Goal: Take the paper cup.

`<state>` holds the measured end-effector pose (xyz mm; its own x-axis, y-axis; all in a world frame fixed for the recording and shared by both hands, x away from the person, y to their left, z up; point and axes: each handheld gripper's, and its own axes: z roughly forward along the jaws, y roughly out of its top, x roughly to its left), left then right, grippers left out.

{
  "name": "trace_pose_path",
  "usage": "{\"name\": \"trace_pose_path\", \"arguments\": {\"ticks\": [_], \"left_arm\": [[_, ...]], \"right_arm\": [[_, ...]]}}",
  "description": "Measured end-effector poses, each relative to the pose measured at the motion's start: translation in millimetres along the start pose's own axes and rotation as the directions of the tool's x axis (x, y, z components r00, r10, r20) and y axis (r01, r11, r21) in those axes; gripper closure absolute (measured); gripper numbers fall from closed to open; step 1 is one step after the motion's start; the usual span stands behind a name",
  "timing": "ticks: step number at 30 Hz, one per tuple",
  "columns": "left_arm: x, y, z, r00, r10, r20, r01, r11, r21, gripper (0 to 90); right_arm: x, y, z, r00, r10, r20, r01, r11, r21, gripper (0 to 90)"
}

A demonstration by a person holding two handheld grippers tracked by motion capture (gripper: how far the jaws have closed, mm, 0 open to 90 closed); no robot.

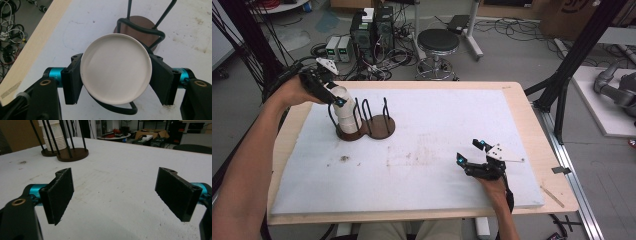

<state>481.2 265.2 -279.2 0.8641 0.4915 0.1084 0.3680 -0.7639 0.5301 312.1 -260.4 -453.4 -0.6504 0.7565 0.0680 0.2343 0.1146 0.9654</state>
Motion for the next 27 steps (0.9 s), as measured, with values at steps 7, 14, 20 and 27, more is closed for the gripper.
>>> {"name": "trace_pose_path", "arguments": {"ticks": [7,14,20,27], "left_arm": [[-1.0,6.5,-10.5,0.9998,0.011,-0.015,-0.011,0.9999,-0.002,33.5],[-0.4,3.7,-17.1,0.9997,0.001,-0.025,-0.001,1.0,-0.009,33.6],[-1.0,3.2,-19.4,0.9997,-0.008,-0.022,0.008,0.9999,-0.013,33.7],[-1.5,4.8,-23.8,0.9996,-0.006,-0.026,0.006,0.9999,-0.016,34.0]], "right_arm": [[0.1,-0.1,-0.4,1.0,0.002,-0.002,-0.002,1.0,-0.002,15.7],[-0.1,-0.1,-0.2,1.0,0.002,-0.004,-0.002,1.0,-0.002,15.7],[-0.1,0.1,-0.1,1.0,0.002,-0.003,-0.002,1.0,0.002,15.7],[-0.1,0.1,-0.1,1.0,0.002,-0.002,-0.002,1.0,0.002,15.7]]}}
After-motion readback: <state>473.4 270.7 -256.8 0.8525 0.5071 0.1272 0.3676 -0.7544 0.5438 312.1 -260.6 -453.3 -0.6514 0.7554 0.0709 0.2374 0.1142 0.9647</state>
